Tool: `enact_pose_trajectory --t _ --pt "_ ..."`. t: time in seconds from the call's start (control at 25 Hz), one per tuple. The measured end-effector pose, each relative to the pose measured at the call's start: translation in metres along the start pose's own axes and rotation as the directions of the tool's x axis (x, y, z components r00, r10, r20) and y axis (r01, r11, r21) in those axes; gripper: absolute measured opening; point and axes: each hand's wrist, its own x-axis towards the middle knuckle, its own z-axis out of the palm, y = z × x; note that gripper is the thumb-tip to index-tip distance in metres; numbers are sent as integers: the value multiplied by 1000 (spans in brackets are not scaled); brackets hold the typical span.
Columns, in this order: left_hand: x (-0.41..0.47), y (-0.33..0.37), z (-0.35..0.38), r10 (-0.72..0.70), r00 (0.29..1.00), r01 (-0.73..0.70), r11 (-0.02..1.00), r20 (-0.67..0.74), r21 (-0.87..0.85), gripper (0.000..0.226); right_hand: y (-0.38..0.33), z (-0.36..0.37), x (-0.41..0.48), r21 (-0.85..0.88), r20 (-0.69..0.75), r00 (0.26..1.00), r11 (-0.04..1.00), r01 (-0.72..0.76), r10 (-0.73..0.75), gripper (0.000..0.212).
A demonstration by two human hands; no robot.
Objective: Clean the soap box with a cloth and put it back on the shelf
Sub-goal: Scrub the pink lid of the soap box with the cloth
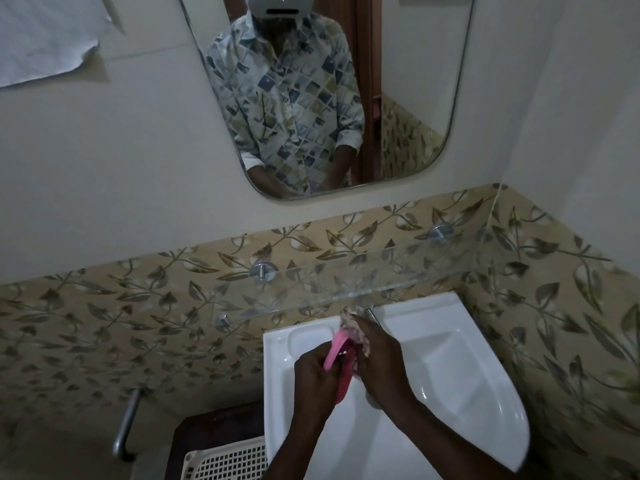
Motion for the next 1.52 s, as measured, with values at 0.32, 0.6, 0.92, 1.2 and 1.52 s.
enact_pose_trajectory --t 0.32,0.6,0.92,1.2,1.52 --pt "-10 -7 8 -62 988 39 986 -143 -161 12 0 5 19 176 58 984 968 -179 171 48" --pt "5 9 -1 -311 946 304 950 95 74 12 1 -7 20 -37 184 903 915 401 -388 39" --pt "5 -2 -19 -170 985 171 984 -12 48 19 6 7 -7 50 40 999 998 24 -26 55" --pt "-1 -1 -6 -90 995 89 996 -43 -22 25 -11 13 -8 -3 30 985 986 168 -168 50" --pt "-9 -1 -13 -67 997 71 993 47 -99 19 19 10 11 202 72 964 943 -266 256 46"
